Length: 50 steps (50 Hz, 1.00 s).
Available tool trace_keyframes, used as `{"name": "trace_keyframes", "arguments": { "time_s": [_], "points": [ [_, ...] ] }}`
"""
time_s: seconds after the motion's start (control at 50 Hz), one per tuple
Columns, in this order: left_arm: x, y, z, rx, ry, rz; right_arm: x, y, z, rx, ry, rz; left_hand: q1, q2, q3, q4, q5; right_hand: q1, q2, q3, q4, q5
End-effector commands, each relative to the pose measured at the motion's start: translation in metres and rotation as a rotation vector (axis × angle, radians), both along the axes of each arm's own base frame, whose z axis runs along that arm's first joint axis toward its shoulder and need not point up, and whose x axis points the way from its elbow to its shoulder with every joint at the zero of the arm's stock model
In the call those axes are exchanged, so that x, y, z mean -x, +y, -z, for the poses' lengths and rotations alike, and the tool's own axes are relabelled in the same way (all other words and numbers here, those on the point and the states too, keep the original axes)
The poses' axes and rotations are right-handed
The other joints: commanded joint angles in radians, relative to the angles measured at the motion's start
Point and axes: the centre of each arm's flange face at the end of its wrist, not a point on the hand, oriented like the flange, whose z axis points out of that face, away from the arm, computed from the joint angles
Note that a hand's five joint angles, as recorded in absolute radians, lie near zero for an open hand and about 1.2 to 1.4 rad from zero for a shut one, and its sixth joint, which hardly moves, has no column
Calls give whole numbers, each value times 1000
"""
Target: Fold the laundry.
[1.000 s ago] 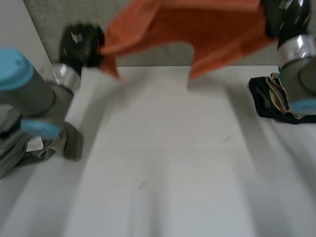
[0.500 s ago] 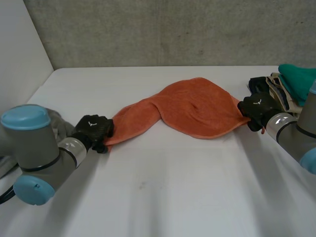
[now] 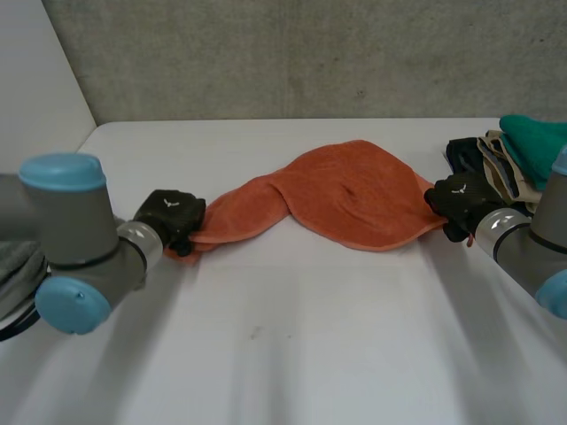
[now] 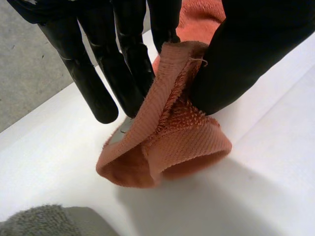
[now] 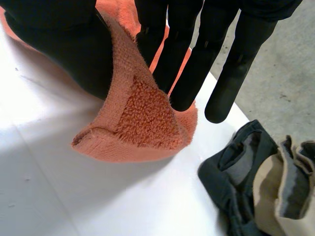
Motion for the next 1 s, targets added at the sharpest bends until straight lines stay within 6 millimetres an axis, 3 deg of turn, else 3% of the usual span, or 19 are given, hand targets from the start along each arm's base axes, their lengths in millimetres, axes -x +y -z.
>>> {"name": "trace_keyframes", "arguments": {
  "time_s": [0.02, 0.04, 0.1, 0.12, 0.16, 0.18, 0.2, 0.26, 0.34, 0.42, 0.52, 0.6, 0.66, 0.74, 0.76, 0.86, 0.92, 0.98, 1.0],
  "points": [
    [-7, 8, -57, -52, 30, -39, 3, -3, -27, 73, 48, 7, 270, 204, 213, 200, 243, 279, 217, 204, 195, 206],
    [-11, 13, -75, -60, 51, -55, 6, -3, -44, 103, 59, 20, 270, 204, 213, 200, 243, 279, 217, 204, 195, 206],
    [-16, 22, -105, -60, 80, -68, 14, -2, -73, 145, 70, 42, 270, 204, 213, 200, 243, 279, 217, 204, 195, 206],
    [-20, 29, -125, -43, 101, -71, 18, 0, -96, 184, 72, 55, 270, 204, 213, 200, 243, 279, 217, 204, 195, 206],
    [-24, 36, -145, -24, 122, -70, 24, 2, -121, 225, 69, 69, 270, 204, 213, 200, 243, 279, 217, 204, 195, 206],
    [-28, 42, -164, 8, 141, -65, 27, 4, -133, 246, 67, 78, 270, 204, 213, 200, 243, 279, 217, 204, 195, 206],
    [-31, 44, -174, 28, 151, -61, 34, 7, -157, 285, 65, 99, 270, 204, 213, 200, 243, 279, 217, 204, 195, 206],
    [-38, 51, -199, 79, 180, -37, 44, 16, -189, 310, 72, 128, 270, 204, 213, 200, 243, 279, 217, 204, 195, 206],
    [-42, 48, -193, 43, 169, -42, 45, 24, -185, 213, 106, 114, 270, 204, 213, 200, 243, 279, 217, 204, 195, 206],
    [-42, 33, -151, -71, 98, -61, 29, 23, -155, 122, 173, 47, 270, 204, 213, 200, 243, 279, 217, 204, 195, 206],
    [-35, -6, -83, -130, -17, -68, 10, 1, -108, 80, 236, 39, 270, 204, 213, 200, 243, 279, 217, 204, 195, 206],
    [-27, -41, -62, -36, -36, -84, -3, -27, -97, 176, 203, 100, 270, 204, 213, 200, 243, 279, 217, 204, 195, 206],
    [-21, -58, -78, 91, 10, -79, -11, -44, -109, 293, 135, 138, 270, 204, 213, 200, 243, 279, 217, 204, 195, 206],
    [-13, -78, -132, 374, 143, -78, -17, -67, -164, 577, -65, 188, 270, 204, 213, 200, 243, 279, 217, 204, 195, 206],
    [-11, -80, -157, 498, 217, -77, -17, -70, -190, 697, -166, 194, 270, 204, 213, 200, 243, 279, 217, 204, 195, 206],
    [-16, -76, -215, 820, 429, -97, -11, -66, -244, 1006, -389, 153, 270, 204, 213, 200, 243, 279, 217, 204, 195, 206],
    [-19, -69, -224, 917, 478, -104, -9, -62, -244, 1048, -369, 137, 270, 204, 213, 200, 243, 279, 217, 204, 195, 206],
    [-18, -66, -213, 879, 461, -97, -18, -58, -232, 1007, -332, 90, 270, 204, 213, 200, 243, 279, 217, 204, 195, 206],
    [-17, -65, -200, 829, 440, -87, -22, -56, -222, 967, -312, 65, 270, 204, 213, 200, 243, 279, 217, 204, 195, 206]
  ]
}}
